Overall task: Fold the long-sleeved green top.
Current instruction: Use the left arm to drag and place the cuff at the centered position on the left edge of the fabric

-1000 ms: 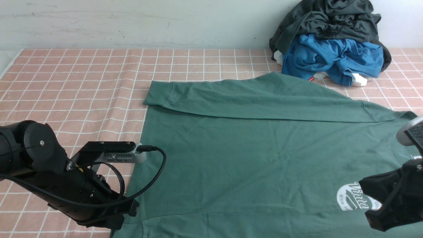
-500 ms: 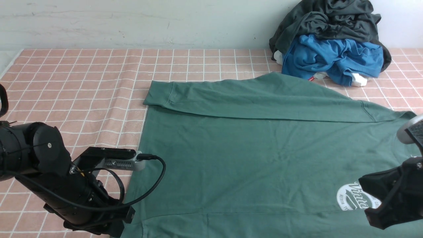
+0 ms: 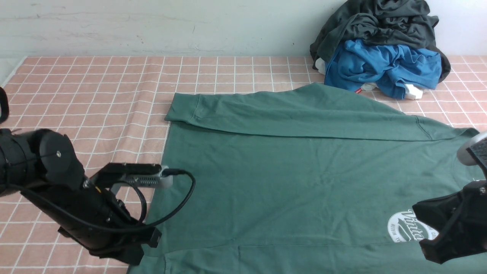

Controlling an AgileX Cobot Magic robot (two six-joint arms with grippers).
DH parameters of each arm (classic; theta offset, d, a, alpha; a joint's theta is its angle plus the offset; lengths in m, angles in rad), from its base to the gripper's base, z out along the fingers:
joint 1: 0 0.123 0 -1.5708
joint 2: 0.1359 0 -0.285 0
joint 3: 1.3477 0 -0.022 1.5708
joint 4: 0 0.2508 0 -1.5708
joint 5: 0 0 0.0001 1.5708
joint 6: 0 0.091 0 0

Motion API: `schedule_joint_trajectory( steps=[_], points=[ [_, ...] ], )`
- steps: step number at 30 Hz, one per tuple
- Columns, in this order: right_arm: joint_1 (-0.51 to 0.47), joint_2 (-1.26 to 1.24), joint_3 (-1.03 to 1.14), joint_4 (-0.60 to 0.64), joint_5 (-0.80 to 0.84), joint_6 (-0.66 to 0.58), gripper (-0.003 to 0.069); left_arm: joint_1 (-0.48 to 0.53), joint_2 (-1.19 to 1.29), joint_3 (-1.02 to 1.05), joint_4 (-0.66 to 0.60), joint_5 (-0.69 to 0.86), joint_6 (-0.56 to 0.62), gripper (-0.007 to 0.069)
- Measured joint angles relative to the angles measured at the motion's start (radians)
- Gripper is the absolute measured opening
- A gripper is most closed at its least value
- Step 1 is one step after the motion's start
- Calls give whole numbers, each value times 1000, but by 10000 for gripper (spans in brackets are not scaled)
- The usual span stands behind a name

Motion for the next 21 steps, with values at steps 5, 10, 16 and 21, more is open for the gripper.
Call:
schedule_joint_trajectory(
  steps=[5, 10, 16, 21],
  points=[
    [0, 0, 0, -6, 0, 0, -14, 0, -97, -171, 9, 59, 41, -1],
    [0, 0, 0, -7, 0, 0, -14, 0, -119, -305, 76, 55, 50, -1],
    [0, 0, 0, -7, 0, 0, -14, 0, -12, -378, 165, -107, 11, -1],
    [0, 0, 0, -5, 0, 0, -14, 0, 184, -416, 179, -170, -31, 26]
  ],
)
